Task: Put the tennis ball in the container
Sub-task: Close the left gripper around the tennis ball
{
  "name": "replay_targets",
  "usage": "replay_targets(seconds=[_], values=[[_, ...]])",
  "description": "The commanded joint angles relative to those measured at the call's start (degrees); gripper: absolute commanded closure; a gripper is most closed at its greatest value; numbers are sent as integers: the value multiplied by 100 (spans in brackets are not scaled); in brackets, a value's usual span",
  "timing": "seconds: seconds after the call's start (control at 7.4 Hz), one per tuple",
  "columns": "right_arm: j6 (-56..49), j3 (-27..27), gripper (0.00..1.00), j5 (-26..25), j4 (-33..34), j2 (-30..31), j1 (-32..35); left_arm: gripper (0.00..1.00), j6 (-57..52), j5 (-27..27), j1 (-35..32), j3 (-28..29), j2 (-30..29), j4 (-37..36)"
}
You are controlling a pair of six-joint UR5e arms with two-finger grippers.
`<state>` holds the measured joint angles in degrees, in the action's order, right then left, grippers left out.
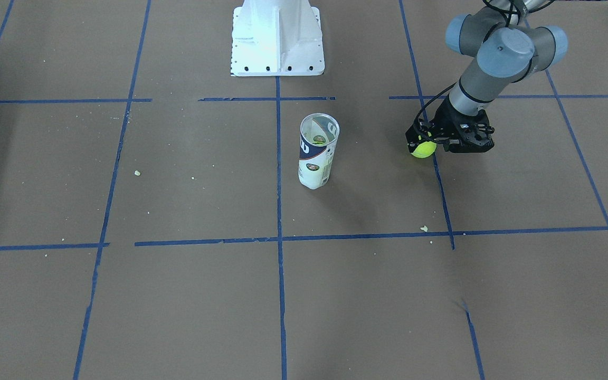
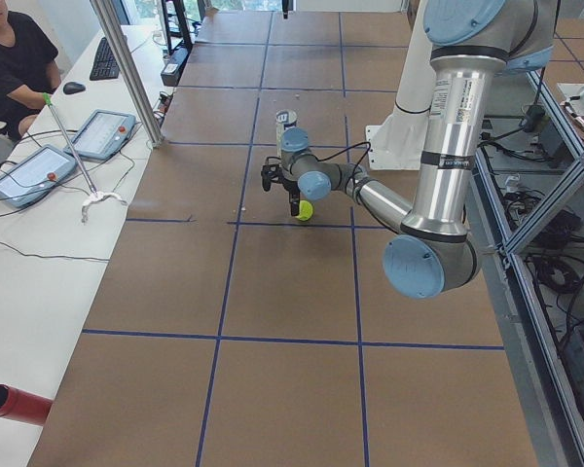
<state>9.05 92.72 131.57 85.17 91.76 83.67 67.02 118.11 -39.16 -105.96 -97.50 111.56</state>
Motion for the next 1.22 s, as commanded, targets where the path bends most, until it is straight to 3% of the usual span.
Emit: replay_targets(seconds=[0.0, 0.95, 1.08], values=[[0, 0, 0, 0, 0, 0, 0, 0, 4, -7, 101, 5, 117, -2], [0, 0, 0, 0, 0, 0, 0, 2, 4, 2, 269, 40, 109, 15], [0, 0, 0, 0, 0, 0, 0, 49, 4, 2, 269, -4, 117, 15]])
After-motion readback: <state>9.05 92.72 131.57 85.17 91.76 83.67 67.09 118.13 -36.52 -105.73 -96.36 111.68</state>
